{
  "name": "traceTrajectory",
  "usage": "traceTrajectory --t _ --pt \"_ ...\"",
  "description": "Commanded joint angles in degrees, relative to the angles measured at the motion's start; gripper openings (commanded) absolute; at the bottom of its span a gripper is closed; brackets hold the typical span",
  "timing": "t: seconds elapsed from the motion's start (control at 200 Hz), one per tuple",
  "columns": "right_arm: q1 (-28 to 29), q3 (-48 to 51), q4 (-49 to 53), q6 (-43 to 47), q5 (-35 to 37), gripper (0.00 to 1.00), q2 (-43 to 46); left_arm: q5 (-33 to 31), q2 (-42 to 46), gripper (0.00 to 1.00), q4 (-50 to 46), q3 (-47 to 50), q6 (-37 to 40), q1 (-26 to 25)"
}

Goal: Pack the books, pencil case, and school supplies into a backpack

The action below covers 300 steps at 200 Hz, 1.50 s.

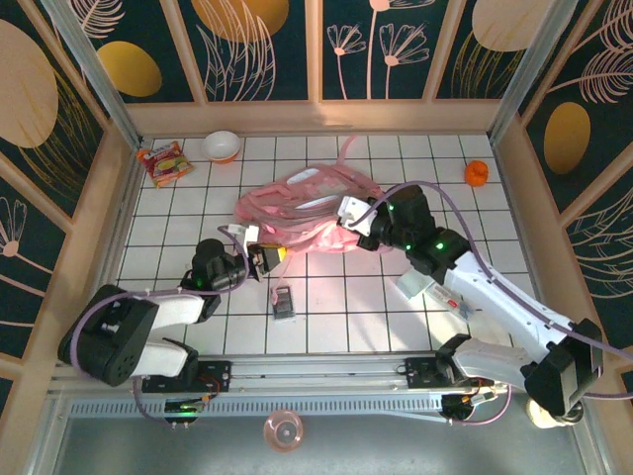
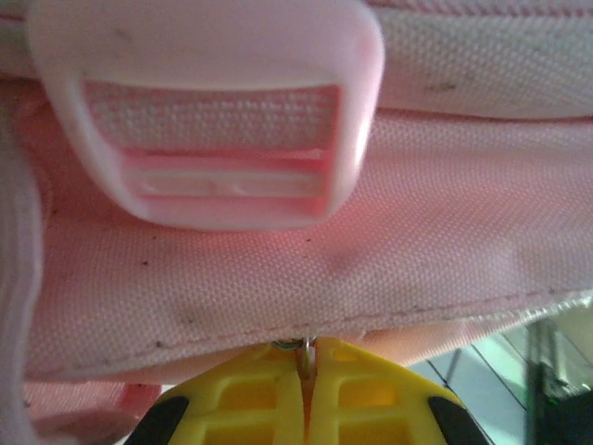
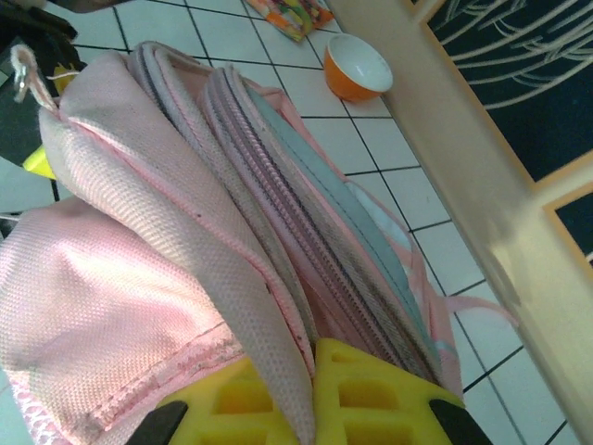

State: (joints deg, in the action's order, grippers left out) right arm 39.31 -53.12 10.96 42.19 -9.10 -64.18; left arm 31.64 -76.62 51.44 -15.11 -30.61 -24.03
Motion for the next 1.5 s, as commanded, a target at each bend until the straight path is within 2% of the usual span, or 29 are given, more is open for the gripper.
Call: traceTrajectory --t 0.0,0.07,0.185,0.33,0.41,0.45,0.515,0.555,0.681,0.731,0.766,0.831,0.856,0.926,0.981,1.016,1.081,1.231,1.291,1.341,1.396,1.496 --pt "3.4 2.2 -12.7 -10.6 9.5 0.0 -1.3 -6.1 4.8 0.0 -11.7 -5.7 3.6 -1.8" --pt "5.3 3.2 -14.0 -13.7 15.8 0.0 -2.9 -6.9 5.8 0.0 -16.4 -7.5 3.7 -1.8" --pt "7.4 3.9 -14.9 -18.2 22.2 0.0 -6.4 0.5 5.8 0.0 -17.8 -8.8 2.0 -2.0" --pt "7.4 5.9 -18.0 -22.3 23.2 0.0 -8.2 7.8 6.8 0.0 -17.1 -8.5 1.3 -2.4" --pt "6.9 6.3 -17.8 -24.1 22.4 0.0 -8.8 7.7 7.7 0.0 -18.5 -8.4 2.2 -2.4" --pt "6.5 6.5 -16.7 -24.1 21.0 0.0 -8.9 4.4 8.4 0.0 -22.1 -8.7 3.3 -2.4" --pt "4.9 6.6 -13.3 -24.2 15.4 0.0 -8.2 -4.7 9.3 0.0 -27.8 -9.0 4.7 -2.4" --pt "3.5 6.6 -10.1 -24.0 9.6 0.09 -7.2 -8.1 9.3 0.0 -29.8 -8.9 5.6 -2.4" --pt "0.8 8.3 -4.4 -25.5 0.2 0.25 -2.0 -4.3 7.2 0.0 -26.9 -8.3 5.5 -2.4" --pt "0.0 8.4 -2.3 -25.7 -2.5 0.3 -0.1 -5.3 6.4 0.0 -26.6 -8.1 4.9 -2.4" --pt "-0.6 8.4 -1.2 -25.6 -4.1 0.24 0.9 -6.7 6.2 0.0 -26.7 -8.0 4.5 -2.3" --pt "-2.6 7.7 1.0 -24.6 -6.5 0.01 2.7 -8.3 6.1 0.0 -25.8 -7.1 3.1 -1.8" --pt "-3.5 7.5 1.7 -24.1 -6.8 0.0 3.3 -8.0 6.1 0.0 -25.0 -6.8 2.5 -1.4" --pt "-6.2 6.5 3.5 -21.7 -8.9 0.0 4.5 -6.2 6.7 0.16 -24.3 -6.7 2.7 -0.5" --pt "-7.6 4.9 5.0 -19.9 -10.7 0.0 5.0 -6.2 7.8 0.3 -26.6 -7.6 5.9 -0.4" --pt "-10.4 4.0 5.7 -18.7 -12.3 0.0 5.0 -6.8 9.0 0.38 -28.1 -8.2 8.0 -0.2" --pt "-13.1 2.1 6.3 -17.0 -15.3 0.0 4.8 -7.6 11.3 0.38 -29.2 -8.8 10.4 0.1" --pt "-15.9 -1.0 6.6 -14.9 -20.5 0.0 3.3 -1.3 13.1 0.27 -30.1 -9.7 14.8 0.4" --pt "-16.0 -1.4 6.3 -14.9 -22.0 0.0 2.7 1.4 12.5 0.32 -30.9 -9.8 15.6 0.4" --pt "-16.0 -1.5 5.7 -15.1 -22.7 0.0 2.2 3.9 12.2 0.45 -30.9 -9.3 17.0 0.3" --pt "-16.0 -1.7 5.0 -15.3 -23.1 0.0 1.9 4.4 12.2 0.52 -30.1 -8.3 18.5 0.1" --pt "-15.9 -2.2 4.2 -15.6 -24.3 0.0 1.4 3.9 11.2 0.57 -25.5 -6.6 18.7 -0.4"
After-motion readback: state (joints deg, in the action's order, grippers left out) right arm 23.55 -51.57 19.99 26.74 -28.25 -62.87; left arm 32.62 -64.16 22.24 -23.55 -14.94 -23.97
